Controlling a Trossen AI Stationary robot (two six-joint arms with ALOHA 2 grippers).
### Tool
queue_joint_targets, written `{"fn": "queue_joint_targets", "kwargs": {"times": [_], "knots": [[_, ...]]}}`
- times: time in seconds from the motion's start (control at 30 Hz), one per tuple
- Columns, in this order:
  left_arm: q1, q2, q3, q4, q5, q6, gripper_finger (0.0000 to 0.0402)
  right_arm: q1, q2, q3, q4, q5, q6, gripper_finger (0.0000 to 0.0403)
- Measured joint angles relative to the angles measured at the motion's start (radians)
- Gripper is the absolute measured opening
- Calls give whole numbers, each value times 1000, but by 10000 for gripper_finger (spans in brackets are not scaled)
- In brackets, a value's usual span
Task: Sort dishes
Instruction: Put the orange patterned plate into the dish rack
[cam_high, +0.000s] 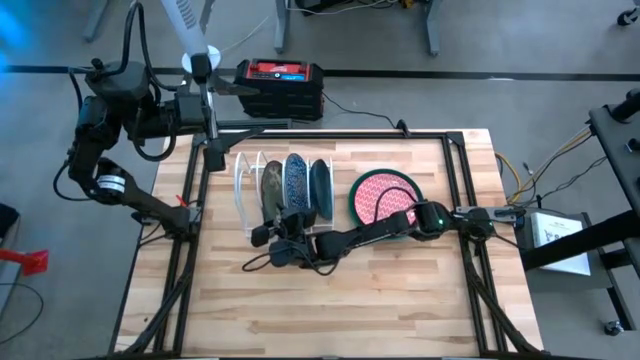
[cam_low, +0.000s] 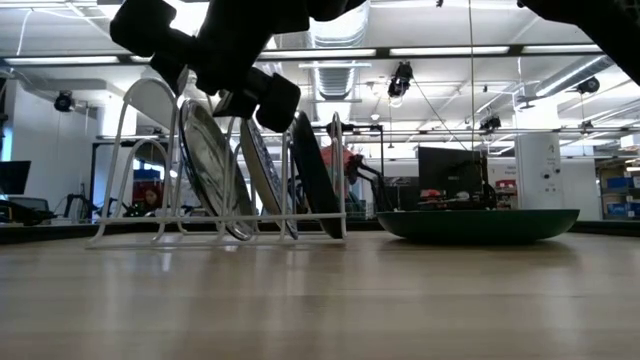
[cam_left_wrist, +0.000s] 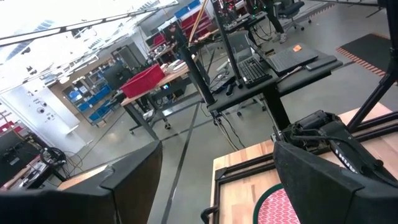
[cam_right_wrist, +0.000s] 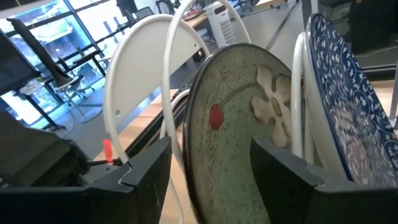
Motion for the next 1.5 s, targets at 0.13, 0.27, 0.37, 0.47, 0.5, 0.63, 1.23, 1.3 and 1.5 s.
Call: {"fn": "queue_joint_targets", "kwargs": {"times": [0.13, 0.27, 0.37, 0.47, 0.5, 0.63, 1.23, 1.3, 1.5], "knots": [[0, 0, 0, 0, 0, 0, 296, 25, 0, 0, 0, 0, 25, 207], [0, 0, 0, -5, 1, 0, 296, 56, 0, 0, -6, 0, 52, 208], [0, 0, 0, -6, 7, -3, 296, 78, 0, 0, -15, 1, 58, 206], [0, 0, 0, -10, 31, -14, 296, 100, -19, 0, -91, 8, 100, 207], [0, 0, -1, -13, 38, -18, 296, 109, -32, 0, -138, 13, 118, 207], [0, 0, -19, -9, 58, -19, 296, 143, -93, 2, -371, 53, 219, 207], [-1, -3, -288, 179, -20, 54, 296, 251, -344, -1, -1448, -118, 793, 204], [0, -7, -302, 191, -75, 74, 296, 253, -344, -3, -1520, -149, 815, 204], [0, -11, -297, 193, -127, 86, 296, 239, -382, -19, -1522, -264, 739, 203]]}}
